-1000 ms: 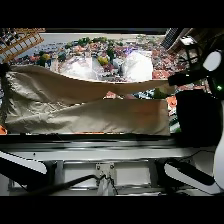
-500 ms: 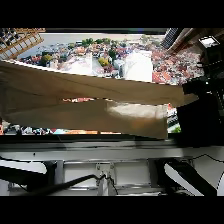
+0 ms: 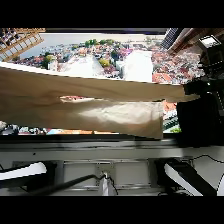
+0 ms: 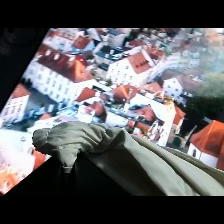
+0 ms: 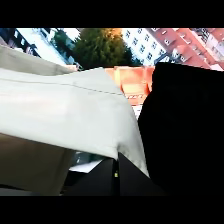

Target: Fold the clothes and pants, and hang the long-sleeved shirts on hangers.

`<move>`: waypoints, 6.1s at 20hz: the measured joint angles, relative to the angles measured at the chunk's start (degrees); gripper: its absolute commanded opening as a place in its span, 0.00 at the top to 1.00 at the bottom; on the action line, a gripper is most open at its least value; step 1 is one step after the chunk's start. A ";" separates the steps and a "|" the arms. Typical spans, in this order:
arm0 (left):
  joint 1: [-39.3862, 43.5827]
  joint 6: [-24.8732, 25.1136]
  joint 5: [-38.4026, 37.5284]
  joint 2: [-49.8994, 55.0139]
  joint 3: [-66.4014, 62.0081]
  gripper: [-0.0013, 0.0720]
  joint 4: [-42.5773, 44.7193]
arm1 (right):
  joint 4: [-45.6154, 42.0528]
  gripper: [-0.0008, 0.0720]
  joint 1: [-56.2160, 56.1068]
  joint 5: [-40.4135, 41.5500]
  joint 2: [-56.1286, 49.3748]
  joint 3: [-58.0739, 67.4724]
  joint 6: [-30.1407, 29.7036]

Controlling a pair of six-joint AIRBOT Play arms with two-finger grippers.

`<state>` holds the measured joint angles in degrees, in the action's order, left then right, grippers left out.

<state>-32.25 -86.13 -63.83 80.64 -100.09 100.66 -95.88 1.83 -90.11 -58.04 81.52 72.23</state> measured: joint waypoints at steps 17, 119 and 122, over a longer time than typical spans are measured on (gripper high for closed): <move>-3.69 -3.21 1.55 2.36 0.02 0.97 1.97 | 1.92 0.97 -0.11 6.12 -10.84 0.02 -2.69; 14.97 -23.17 13.53 -20.17 34.58 0.64 -6.08 | 23.76 0.86 7.10 32.35 13.62 -64.76 40.94; 14.97 -23.17 13.49 -20.17 34.58 0.64 -5.95 | 25.20 0.96 7.08 32.96 13.40 -64.22 39.34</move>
<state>-17.28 -109.30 -50.35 60.47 -65.52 94.72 -70.67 8.91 -57.14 -44.64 17.30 111.57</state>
